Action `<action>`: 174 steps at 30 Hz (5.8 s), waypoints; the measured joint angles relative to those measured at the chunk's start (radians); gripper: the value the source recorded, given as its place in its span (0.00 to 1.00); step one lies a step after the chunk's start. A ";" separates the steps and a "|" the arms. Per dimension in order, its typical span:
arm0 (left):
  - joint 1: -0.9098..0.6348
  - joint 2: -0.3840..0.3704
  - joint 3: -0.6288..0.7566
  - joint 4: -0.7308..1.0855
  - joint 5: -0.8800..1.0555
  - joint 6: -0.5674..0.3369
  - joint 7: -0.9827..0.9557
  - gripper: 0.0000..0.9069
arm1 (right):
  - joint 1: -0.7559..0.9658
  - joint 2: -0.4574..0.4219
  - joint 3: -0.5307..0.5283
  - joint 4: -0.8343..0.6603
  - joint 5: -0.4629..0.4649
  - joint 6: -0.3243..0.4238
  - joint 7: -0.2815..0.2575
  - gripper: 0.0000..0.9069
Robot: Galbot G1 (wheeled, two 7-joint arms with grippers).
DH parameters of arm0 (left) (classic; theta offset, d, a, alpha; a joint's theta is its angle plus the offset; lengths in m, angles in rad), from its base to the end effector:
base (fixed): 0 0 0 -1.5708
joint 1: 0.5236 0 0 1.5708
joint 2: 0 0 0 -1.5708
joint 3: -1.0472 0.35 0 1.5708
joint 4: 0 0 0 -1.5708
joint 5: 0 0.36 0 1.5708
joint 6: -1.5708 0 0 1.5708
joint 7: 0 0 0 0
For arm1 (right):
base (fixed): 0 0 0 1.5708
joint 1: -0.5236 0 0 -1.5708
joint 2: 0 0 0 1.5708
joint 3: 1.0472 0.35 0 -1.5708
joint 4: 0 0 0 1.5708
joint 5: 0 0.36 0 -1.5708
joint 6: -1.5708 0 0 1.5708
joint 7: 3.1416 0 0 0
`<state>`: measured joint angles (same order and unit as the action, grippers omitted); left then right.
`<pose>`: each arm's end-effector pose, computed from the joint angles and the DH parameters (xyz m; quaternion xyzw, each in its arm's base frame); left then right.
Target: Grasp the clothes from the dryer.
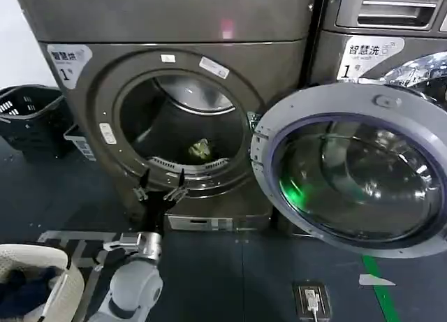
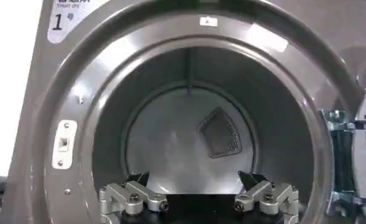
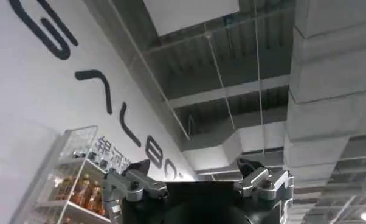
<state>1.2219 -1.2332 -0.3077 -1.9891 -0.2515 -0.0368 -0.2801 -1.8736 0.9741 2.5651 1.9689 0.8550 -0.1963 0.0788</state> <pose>0.2790 0.0010 -0.2682 0.0233 0.9948 -0.0115 0.0989 -0.1078 -0.3629 0.1053 0.5277 0.7511 -0.2569 0.3022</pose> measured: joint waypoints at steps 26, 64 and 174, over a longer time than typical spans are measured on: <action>-0.048 0.006 0.012 0.030 -0.018 0.013 -0.001 1.00 | 0.001 0.001 -0.002 -0.003 -0.001 0.019 0.001 1.00; -0.618 -0.148 0.100 0.696 0.053 0.003 0.147 1.00 | -0.001 -0.005 0.010 -0.001 -0.047 -0.037 -0.002 1.00; -1.096 -0.275 0.123 1.422 0.045 -0.044 0.556 0.00 | 0.059 -0.002 -0.069 0.029 -0.066 -0.032 -0.002 1.00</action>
<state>0.1255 -1.5079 -0.1843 -0.5675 -0.2062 -0.0806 0.2760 -1.8150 0.9717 2.4965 1.9977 0.7893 -0.2278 0.0766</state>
